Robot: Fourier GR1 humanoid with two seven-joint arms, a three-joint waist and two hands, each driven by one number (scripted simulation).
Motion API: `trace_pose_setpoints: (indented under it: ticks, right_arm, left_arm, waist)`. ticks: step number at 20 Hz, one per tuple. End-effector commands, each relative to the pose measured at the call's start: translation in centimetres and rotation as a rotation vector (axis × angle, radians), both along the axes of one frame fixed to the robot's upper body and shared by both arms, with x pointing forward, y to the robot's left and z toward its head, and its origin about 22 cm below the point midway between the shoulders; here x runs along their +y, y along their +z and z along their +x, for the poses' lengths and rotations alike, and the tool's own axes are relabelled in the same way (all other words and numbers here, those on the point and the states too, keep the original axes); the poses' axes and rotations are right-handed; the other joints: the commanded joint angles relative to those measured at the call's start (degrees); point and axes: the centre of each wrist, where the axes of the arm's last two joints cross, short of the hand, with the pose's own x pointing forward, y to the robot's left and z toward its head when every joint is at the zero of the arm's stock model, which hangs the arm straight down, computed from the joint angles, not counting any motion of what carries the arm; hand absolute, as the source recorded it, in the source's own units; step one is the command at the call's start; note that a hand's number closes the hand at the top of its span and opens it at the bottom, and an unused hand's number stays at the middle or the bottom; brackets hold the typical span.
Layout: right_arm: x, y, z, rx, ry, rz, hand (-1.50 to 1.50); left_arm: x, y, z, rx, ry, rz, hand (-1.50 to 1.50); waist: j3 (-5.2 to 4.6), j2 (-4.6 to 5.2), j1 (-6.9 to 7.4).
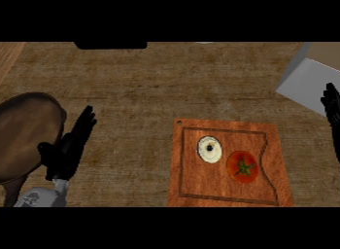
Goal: Pick the cupcake from the cutting board and place it in the cardboard box
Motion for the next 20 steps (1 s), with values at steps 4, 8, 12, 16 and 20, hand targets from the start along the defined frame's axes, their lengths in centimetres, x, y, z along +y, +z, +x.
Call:
trace_pose_setpoints:
  ticks: [4,8,12,16,20]
  right_arm:
    - [3.8,7.3,0.1,-0.276,-0.089,0.006,-1.5]
    - [1.8,8.8,-1.6,-0.164,-0.227,-0.239,-1.5]
    - [6.7,9.4,-6.7,-0.215,-0.172,-0.264,-1.5]
    - [8.4,10.3,-9.1,-0.166,-0.067,-0.491,-1.5]
    - [10.5,12.3,-10.5,-0.078,-0.044,-0.623,-1.5]
  left_arm:
    - [2.6,5.3,2.3,-0.209,-0.083,0.219,0.0]
    - [2.6,6.9,2.8,-0.269,-0.165,0.284,0.0]
    - [2.4,7.9,2.9,-0.278,-0.205,0.278,0.0]
    - [3.0,9.5,3.6,-0.289,-0.215,0.29,0.0]
    - [1.2,9.3,3.1,-0.288,-0.257,0.257,0.0]
  waist:
    - [-2.42,-2.52,-3.9]
    - [-2.85,-2.75,-6.14]
    - [-2.47,-1.94,-5.01]
    - [-2.49,-1.47,-3.48]
    - [-2.46,-1.12,-1.74]
